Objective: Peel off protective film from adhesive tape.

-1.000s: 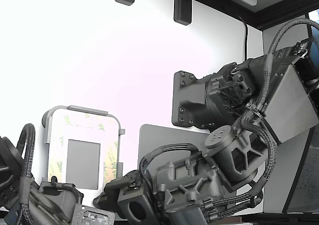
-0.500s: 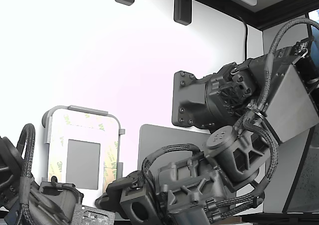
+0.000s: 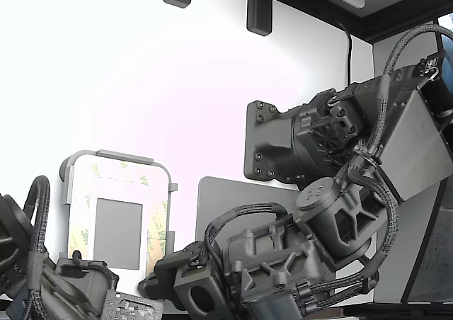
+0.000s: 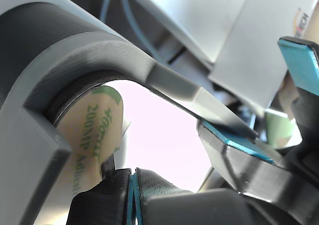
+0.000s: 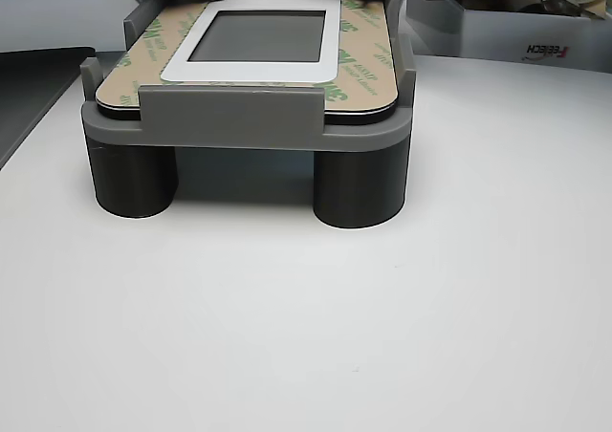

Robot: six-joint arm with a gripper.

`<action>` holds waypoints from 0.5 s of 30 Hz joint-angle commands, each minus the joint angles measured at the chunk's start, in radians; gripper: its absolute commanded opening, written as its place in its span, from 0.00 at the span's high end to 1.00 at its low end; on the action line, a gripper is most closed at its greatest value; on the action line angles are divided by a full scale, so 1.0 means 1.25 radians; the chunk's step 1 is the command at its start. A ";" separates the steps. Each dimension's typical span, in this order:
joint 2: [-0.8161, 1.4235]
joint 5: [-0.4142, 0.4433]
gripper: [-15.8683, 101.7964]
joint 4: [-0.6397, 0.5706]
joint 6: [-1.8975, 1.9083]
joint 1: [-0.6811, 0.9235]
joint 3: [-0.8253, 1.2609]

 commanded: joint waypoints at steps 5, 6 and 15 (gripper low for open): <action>0.025 -0.004 0.96 -0.007 -0.007 -0.006 -0.007; 0.023 -0.005 0.96 -0.009 -0.009 -0.006 -0.009; 0.005 -0.006 0.96 0.002 -0.011 -0.007 -0.034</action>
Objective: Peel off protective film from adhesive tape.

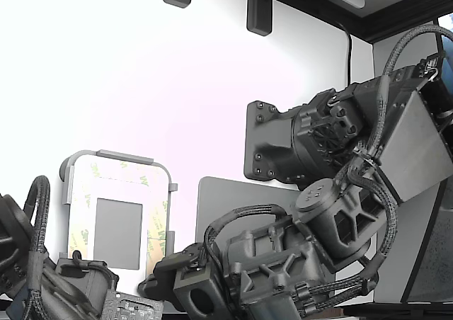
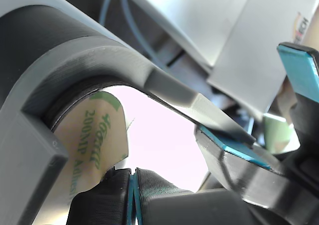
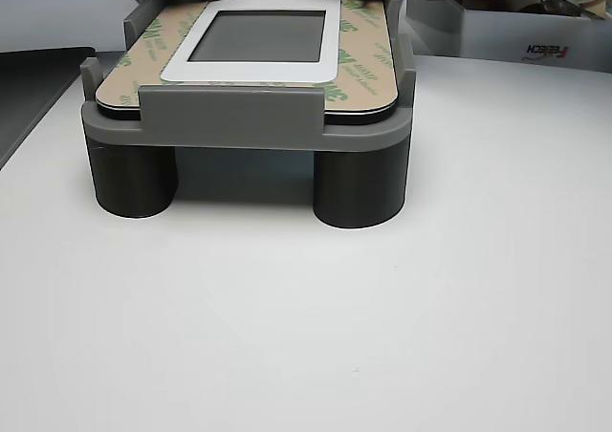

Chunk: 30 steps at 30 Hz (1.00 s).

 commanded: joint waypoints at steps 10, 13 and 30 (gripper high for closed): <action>0.007 -0.006 0.96 -0.028 -0.012 -0.007 -0.017; 0.006 -0.007 0.96 -0.025 -0.015 -0.007 -0.022; 0.031 -0.004 0.96 -0.016 -0.028 -0.007 0.004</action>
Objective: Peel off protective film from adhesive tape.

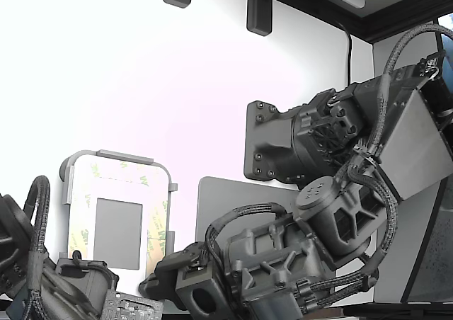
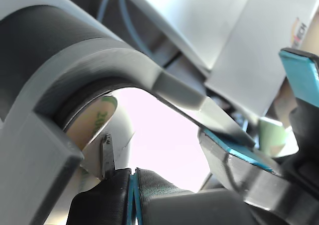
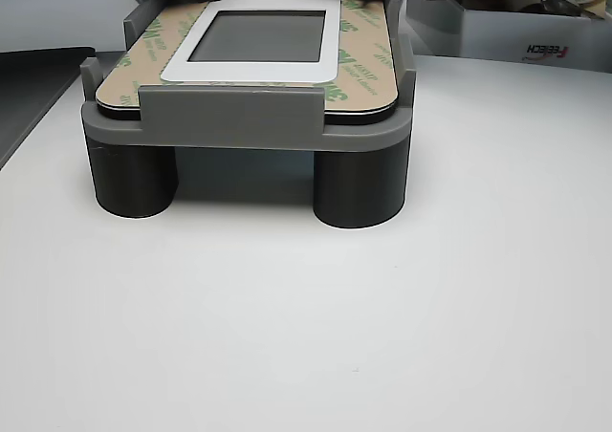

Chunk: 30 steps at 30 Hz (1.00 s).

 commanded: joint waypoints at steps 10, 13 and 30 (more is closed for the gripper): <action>0.016 -0.005 0.96 -0.010 -0.023 -0.020 -0.011; 0.015 -0.006 0.96 -0.017 -0.026 -0.023 -0.005; 0.032 -0.017 0.96 -0.032 -0.034 -0.040 0.027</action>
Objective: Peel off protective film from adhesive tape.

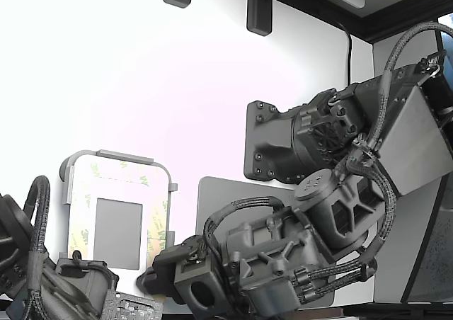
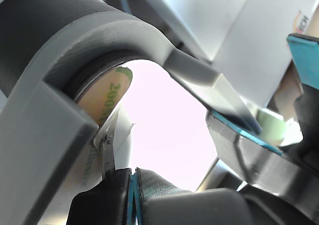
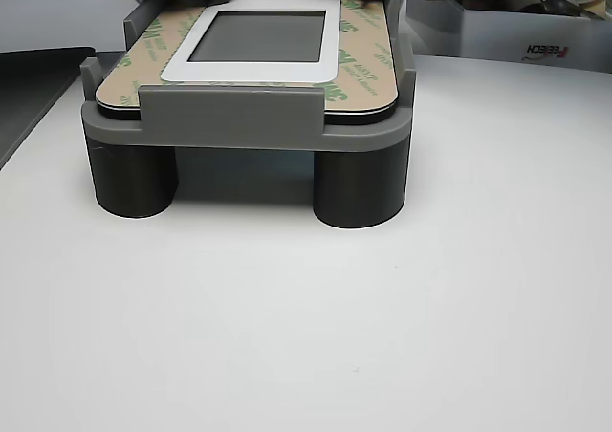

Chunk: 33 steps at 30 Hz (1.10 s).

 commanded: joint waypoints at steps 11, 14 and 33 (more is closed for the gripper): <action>0.018 -0.017 0.96 -0.018 -0.015 -0.032 0.009; 0.018 -0.018 0.96 -0.018 -0.016 -0.036 0.009; 0.093 0.004 0.46 0.151 -0.021 -0.061 -0.067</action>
